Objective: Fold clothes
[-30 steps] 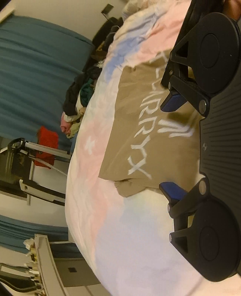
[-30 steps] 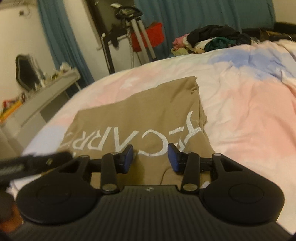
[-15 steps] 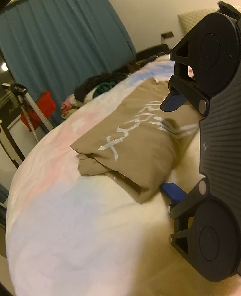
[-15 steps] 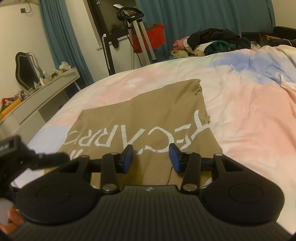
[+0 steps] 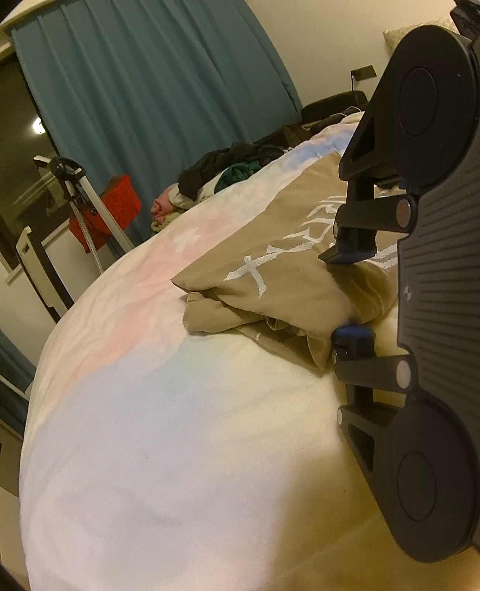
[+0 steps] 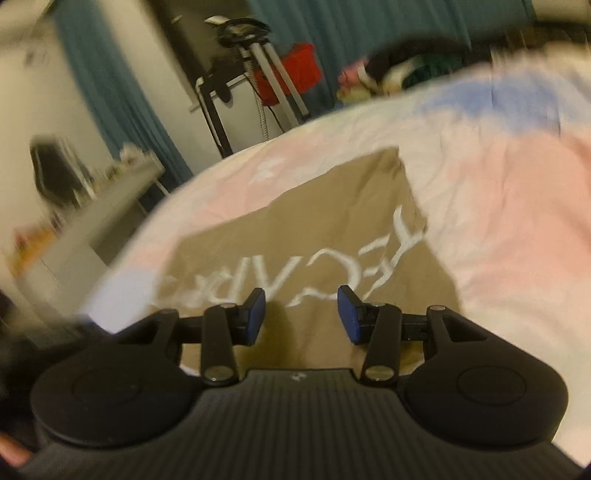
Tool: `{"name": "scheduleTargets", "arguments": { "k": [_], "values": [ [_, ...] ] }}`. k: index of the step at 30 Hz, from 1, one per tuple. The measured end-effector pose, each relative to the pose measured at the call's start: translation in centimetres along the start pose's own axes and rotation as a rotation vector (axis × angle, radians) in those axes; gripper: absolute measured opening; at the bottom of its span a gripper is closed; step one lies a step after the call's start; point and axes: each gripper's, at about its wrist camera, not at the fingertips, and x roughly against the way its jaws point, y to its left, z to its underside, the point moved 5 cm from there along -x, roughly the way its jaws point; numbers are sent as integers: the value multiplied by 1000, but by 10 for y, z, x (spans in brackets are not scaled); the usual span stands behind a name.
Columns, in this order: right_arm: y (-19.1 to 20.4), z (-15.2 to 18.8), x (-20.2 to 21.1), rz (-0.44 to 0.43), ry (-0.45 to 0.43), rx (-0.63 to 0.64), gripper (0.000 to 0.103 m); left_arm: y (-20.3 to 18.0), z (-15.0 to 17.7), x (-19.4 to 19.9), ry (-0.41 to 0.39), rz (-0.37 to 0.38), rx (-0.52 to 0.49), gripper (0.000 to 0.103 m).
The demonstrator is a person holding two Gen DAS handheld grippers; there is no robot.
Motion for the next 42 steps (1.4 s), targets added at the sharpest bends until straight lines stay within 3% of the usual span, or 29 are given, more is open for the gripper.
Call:
{"name": "scheduleTargets", "arguments": {
  "k": [1,2,3,6,9,11,14,16,17,20,23,25,27,29,36,42],
  "values": [
    [-2,-2,2,-47,28,-82,68,1,0,0,0,4,7,32],
    [-3,-2,3,-88,51,-150,88,1,-1,0,-1,7,14,32],
    [-3,-2,5,-129,74,-214,93,2,-1,-1,-1,9,22,32],
    [-4,4,5,-209,161,-368,94,3,-3,-2,-2,15,39,31],
    [-6,18,0,-214,245,-478,94,4,-4,-2,-5,19,57,31],
    [-13,29,-1,-192,252,-565,94,6,-4,-3,-7,23,72,31],
    [-34,43,-2,-177,164,-705,89,7,-5,-4,-9,29,94,30],
    [-50,45,-4,-165,95,-759,79,8,-6,-5,-11,33,105,29],
    [-54,44,-6,-150,84,-769,68,8,-6,-5,-11,35,108,29],
    [-63,35,-12,-131,50,-805,59,7,-8,-7,-13,44,118,28],
    [-70,18,-11,-42,-6,-801,47,8,-10,-8,-12,52,132,27],
    [-75,8,-12,-9,-33,-803,46,8,-12,-8,-10,59,143,26],
    [-76,-1,-16,26,-24,-778,26,7,-13,-9,-13,71,147,26],
    [-70,-13,-16,41,-11,-714,21,3,-16,-8,-13,76,149,25],
    [-35,-92,2,28,-26,-525,17,-53,-47,-3,-23,111,98,23],
    [-31,-185,24,-5,-125,-462,17,-154,-76,-30,-2,133,35,23]
  ]
}}
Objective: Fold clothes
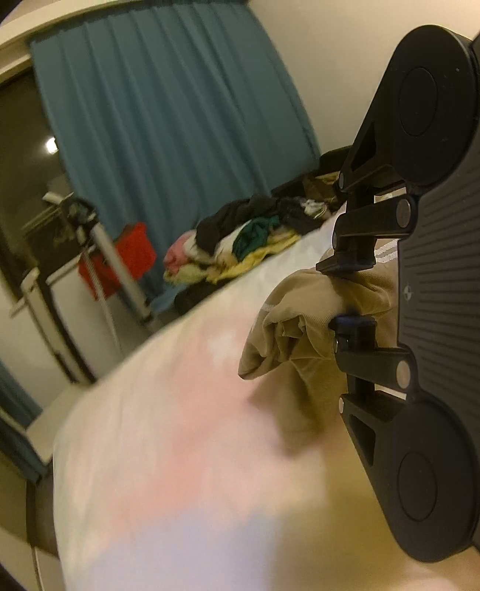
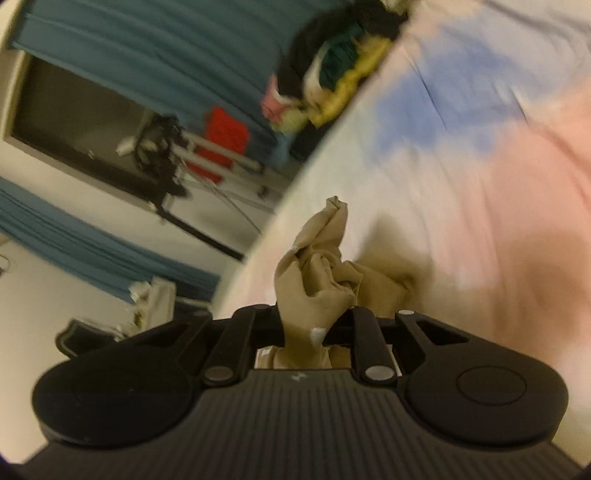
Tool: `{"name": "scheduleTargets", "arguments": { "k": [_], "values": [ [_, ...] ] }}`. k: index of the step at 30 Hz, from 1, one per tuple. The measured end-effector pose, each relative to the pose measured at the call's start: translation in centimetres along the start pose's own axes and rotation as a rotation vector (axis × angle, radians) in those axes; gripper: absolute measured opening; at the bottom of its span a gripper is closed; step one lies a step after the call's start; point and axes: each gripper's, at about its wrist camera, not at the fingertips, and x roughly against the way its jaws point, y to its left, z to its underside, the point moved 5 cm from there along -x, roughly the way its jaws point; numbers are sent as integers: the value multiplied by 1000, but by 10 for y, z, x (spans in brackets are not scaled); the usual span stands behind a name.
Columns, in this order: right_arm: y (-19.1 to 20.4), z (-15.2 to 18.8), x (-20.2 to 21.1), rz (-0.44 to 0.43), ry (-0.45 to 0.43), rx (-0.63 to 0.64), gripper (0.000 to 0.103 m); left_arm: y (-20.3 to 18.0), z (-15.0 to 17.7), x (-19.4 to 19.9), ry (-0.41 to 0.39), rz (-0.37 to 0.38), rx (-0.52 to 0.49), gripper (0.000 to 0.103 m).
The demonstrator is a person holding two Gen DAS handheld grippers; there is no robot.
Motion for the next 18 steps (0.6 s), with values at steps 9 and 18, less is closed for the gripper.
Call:
{"name": "scheduleTargets", "arguments": {
  "k": [9,18],
  "values": [
    [6,-173,20,-8,-211,169,17,-175,12,-151,19,88,-129,23],
    [-91,-265,2,124,-372,267,17,-227,100,-292,110,166,-232,23]
  ]
}}
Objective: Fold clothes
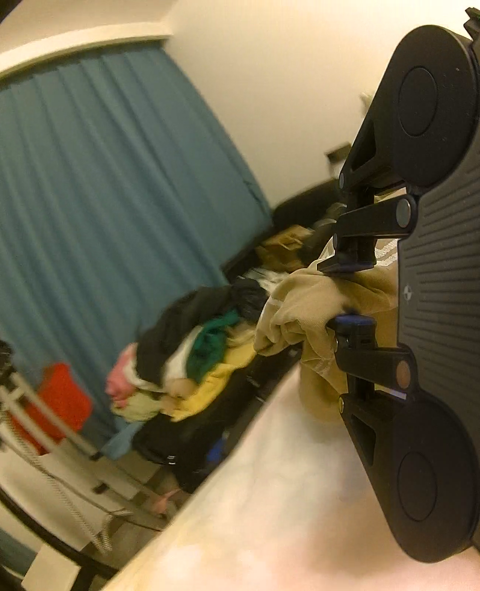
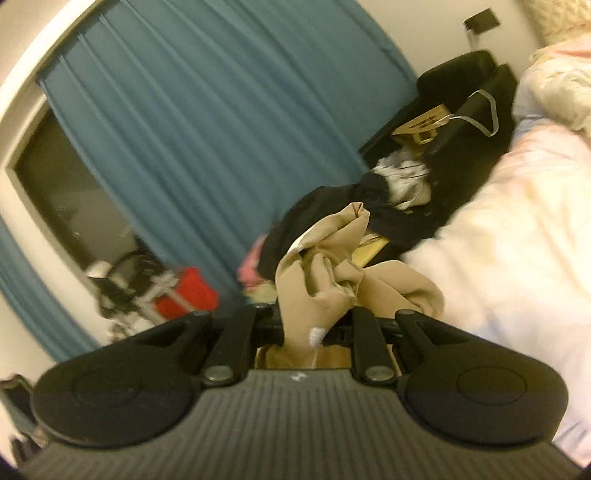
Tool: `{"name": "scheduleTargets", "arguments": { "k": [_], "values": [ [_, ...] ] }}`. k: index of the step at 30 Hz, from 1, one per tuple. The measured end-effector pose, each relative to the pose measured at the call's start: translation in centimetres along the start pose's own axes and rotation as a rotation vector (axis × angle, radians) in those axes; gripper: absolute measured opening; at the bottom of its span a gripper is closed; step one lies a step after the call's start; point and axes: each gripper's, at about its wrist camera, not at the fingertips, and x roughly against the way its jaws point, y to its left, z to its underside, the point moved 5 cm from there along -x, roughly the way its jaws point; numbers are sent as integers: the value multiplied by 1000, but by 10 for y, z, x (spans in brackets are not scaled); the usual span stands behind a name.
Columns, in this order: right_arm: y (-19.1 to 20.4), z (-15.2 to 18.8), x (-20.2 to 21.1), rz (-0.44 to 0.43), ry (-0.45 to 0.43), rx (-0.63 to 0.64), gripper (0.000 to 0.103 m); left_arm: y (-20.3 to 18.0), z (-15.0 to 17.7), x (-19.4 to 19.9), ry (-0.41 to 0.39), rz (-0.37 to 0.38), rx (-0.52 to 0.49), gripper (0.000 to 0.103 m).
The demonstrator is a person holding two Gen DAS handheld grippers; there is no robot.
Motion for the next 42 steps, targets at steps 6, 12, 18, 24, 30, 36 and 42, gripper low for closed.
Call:
{"name": "scheduleTargets", "arguments": {
  "k": [6,12,18,24,30,36,42],
  "values": [
    [-90,104,-12,148,257,-8,17,73,83,-12,139,-130,-128,23],
    [-96,143,9,204,317,-1,21,93,105,7,197,-208,-340,41],
    [-57,129,41,257,345,71,25,40,93,48,204,-195,-502,82],
    [-5,120,100,240,274,183,75,-16,84,130,113,-179,-625,102],
    [20,115,141,259,238,251,86,-36,87,203,67,-209,-669,102],
    [46,131,195,226,203,300,86,-35,106,265,61,-195,-683,102],
    [70,156,238,197,164,389,86,-34,132,308,41,-178,-727,102]
  ]
}}
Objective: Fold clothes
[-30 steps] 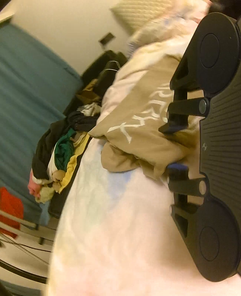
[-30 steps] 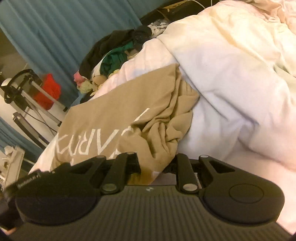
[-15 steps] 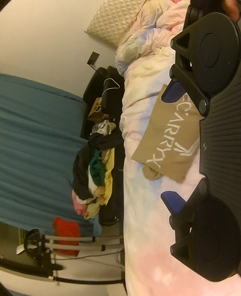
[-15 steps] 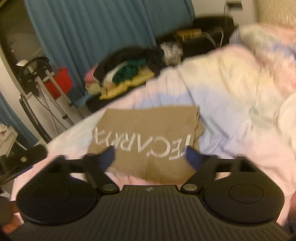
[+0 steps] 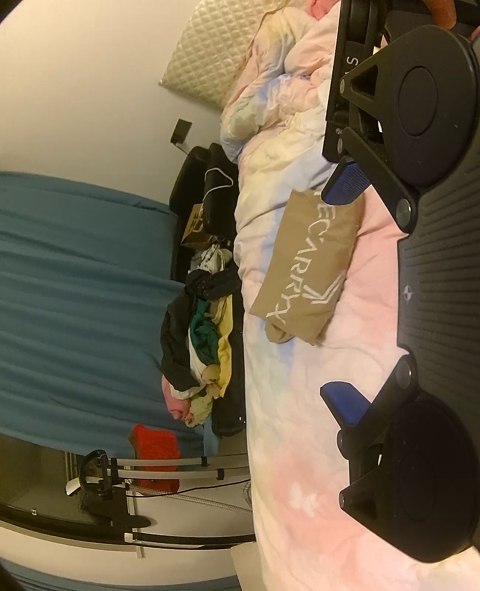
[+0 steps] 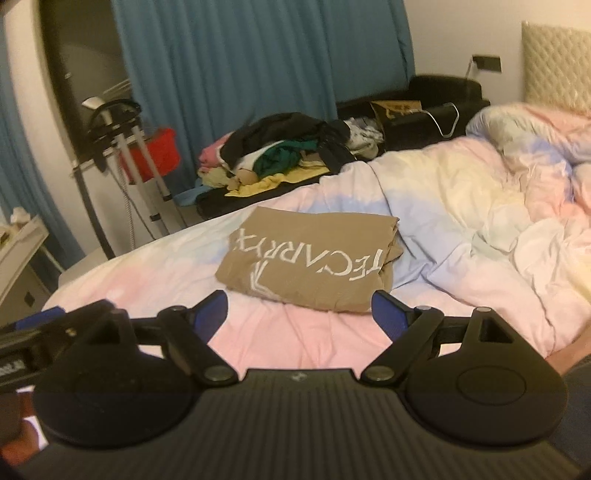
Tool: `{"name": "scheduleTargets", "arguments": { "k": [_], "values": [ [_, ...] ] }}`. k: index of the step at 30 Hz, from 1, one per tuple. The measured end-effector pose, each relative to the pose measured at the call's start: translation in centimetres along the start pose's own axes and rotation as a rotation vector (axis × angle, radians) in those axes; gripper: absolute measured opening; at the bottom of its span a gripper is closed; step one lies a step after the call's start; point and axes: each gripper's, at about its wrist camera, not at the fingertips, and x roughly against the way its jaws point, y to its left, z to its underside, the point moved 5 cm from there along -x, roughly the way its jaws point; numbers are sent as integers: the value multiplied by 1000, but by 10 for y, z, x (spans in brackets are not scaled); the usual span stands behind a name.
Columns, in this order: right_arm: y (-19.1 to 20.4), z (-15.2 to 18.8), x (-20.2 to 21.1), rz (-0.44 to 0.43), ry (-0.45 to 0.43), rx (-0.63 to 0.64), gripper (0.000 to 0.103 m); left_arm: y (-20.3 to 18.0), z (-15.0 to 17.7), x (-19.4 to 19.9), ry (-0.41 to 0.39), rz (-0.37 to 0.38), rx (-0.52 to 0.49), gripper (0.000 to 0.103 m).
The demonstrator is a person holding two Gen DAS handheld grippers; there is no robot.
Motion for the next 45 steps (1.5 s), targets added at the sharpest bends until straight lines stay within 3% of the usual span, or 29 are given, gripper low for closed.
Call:
{"name": "scheduleTargets", "arguments": {
  "k": [3,9,19,45],
  "values": [
    [6,9,11,9,-18,9,86,-2,10,19,-39,-9,-21,102],
    [12,24,23,34,-86,30,86,2,28,29,-44,-9,-24,102],
    [7,54,12,104,-92,4,86,10,45,31,-68,2,-65,102],
    [14,65,12,112,-120,-8,86,7,60,31,-69,-5,-82,103]
  ]
}}
